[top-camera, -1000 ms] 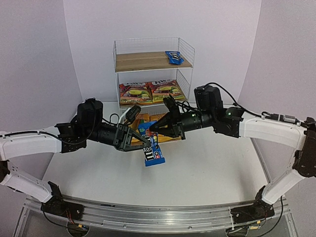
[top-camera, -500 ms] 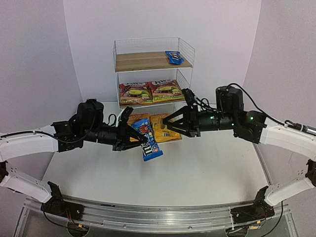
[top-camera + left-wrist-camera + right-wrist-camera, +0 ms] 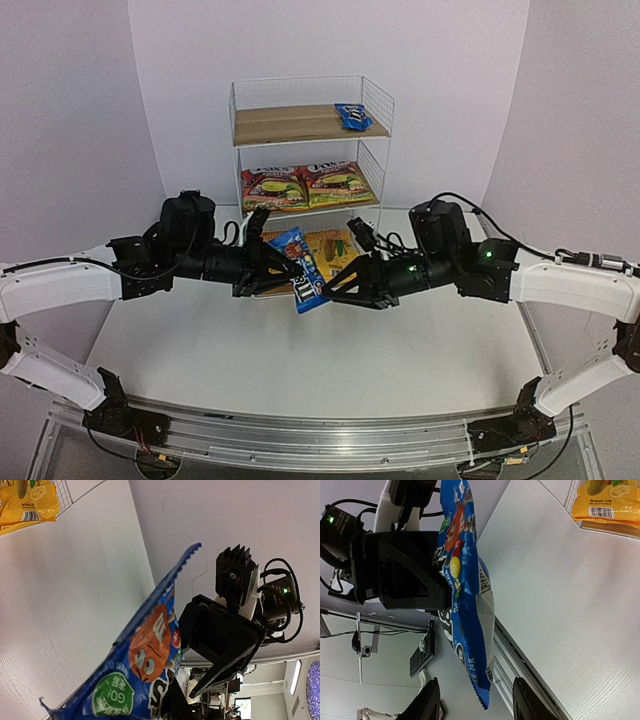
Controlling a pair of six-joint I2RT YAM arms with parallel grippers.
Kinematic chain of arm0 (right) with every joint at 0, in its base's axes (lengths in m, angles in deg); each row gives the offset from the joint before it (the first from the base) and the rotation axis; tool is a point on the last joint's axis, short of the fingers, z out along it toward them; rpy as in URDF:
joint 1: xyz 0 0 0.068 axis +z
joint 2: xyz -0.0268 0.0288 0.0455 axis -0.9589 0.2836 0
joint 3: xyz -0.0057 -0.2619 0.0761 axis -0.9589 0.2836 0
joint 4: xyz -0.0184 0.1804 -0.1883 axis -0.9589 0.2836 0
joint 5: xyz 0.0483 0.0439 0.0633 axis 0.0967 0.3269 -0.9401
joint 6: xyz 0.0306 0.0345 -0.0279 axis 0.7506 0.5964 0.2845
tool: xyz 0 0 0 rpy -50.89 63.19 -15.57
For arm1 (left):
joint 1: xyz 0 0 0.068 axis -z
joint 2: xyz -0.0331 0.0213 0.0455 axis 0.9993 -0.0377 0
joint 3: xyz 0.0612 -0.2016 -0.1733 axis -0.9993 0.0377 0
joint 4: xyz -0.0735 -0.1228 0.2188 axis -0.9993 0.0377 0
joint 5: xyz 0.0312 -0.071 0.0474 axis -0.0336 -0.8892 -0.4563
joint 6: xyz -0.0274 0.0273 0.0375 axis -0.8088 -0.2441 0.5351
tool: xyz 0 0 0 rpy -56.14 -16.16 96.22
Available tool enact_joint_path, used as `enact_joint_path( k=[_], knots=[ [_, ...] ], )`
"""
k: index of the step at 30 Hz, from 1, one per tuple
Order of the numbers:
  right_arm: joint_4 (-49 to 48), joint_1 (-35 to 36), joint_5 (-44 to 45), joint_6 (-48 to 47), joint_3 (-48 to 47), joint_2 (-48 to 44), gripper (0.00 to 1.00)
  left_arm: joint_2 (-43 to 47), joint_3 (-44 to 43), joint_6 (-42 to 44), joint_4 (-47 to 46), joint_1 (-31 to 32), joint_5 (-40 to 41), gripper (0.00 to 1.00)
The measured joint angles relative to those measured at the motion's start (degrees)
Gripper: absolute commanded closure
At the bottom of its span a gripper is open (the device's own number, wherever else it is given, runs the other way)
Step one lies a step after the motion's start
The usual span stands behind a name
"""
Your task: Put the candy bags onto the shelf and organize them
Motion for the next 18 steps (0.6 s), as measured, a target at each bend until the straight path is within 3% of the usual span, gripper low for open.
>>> enact_joint_path(
  k=[4, 8, 11, 14, 16, 18],
  knots=[
    [-1.65, 0.72, -0.22, 0.09, 0.00, 0.62, 0.58, -0.05, 0.00, -0.69, -1.13, 0.00, -0.05, 0.94],
    [-3.71, 1.19, -0.50, 0.61, 0.00, 2.39, 0.68, -0.05, 0.02, -1.48, -2.55, 0.00, -0.12, 0.94],
    [-5.46, 1.26, -0.61, 1.34, 0.00, 3.20, 0.77, -0.09, 0.02, -1.74, -3.07, 0.00, -0.19, 0.94],
    [-8.08, 1.26, -0.57, 2.60, 0.02, 3.25, 0.94, -0.32, 0.02, -1.80, -3.15, 0.00, -0.18, 0.94],
    [-8.87, 1.23, -0.27, 3.91, 0.12, 3.23, 1.00, -0.43, 0.02, -1.79, -3.54, -0.11, -0.13, 0.91],
    [-9.95, 1.18, 0.06, 4.81, 0.41, 3.23, 1.00, -0.44, 0.02, -1.76, -3.80, -0.17, 0.07, 0.81]
  ],
)
